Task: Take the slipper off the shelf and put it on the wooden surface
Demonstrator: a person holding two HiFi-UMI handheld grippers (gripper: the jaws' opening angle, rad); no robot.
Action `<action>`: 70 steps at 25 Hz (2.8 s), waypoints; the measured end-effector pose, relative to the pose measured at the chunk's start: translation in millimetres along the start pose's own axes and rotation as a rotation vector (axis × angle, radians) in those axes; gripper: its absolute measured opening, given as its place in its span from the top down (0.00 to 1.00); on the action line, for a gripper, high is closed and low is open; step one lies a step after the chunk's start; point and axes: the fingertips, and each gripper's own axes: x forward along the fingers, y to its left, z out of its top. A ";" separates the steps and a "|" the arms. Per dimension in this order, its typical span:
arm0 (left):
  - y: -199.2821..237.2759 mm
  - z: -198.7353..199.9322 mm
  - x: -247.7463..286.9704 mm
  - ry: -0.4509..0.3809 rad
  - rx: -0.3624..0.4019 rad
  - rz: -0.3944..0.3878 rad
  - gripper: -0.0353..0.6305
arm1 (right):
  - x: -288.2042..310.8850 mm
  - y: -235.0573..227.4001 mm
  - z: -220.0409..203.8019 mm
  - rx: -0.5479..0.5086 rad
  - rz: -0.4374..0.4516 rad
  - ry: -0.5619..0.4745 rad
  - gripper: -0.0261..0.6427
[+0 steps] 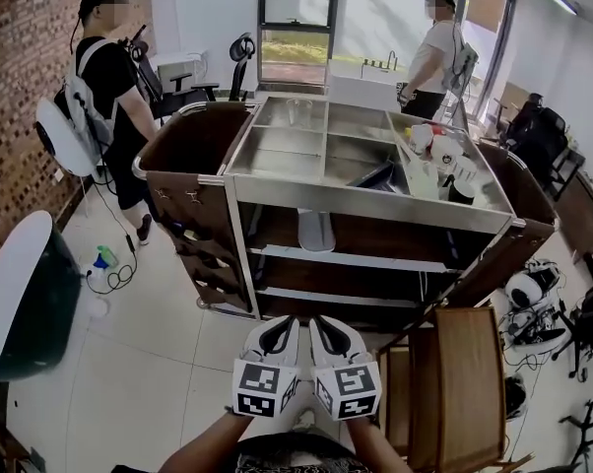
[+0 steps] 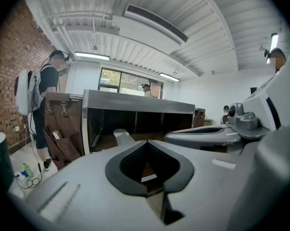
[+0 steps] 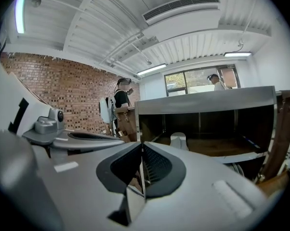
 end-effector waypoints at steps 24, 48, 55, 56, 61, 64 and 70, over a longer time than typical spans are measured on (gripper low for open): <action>58.1 14.2 124.2 0.010 0.005 0.038 0.94 | 123.1 -81.8 8.0 0.007 -0.008 -0.003 0.95; 109.8 10.4 183.1 0.006 0.047 0.012 0.94 | 266.8 -171.4 -35.3 -0.042 -0.103 0.081 0.84; 130.2 12.4 188.0 0.000 0.049 0.015 0.94 | 303.6 -186.8 -48.5 -0.067 -0.115 0.166 0.79; 133.0 12.9 188.8 -0.003 0.045 0.014 0.94 | 307.7 -188.2 -50.0 -0.066 -0.120 0.173 0.79; 138.5 12.5 195.1 -0.007 0.035 -0.001 0.94 | 319.6 -199.1 -61.5 -0.049 -0.162 0.221 0.79; 138.9 10.5 198.8 -0.003 0.036 -0.009 0.94 | 328.2 -204.4 -68.3 -0.045 -0.168 0.260 0.79; 141.8 7.7 203.0 0.001 0.028 -0.012 0.94 | 338.9 -210.7 -88.1 -0.063 -0.185 0.357 0.79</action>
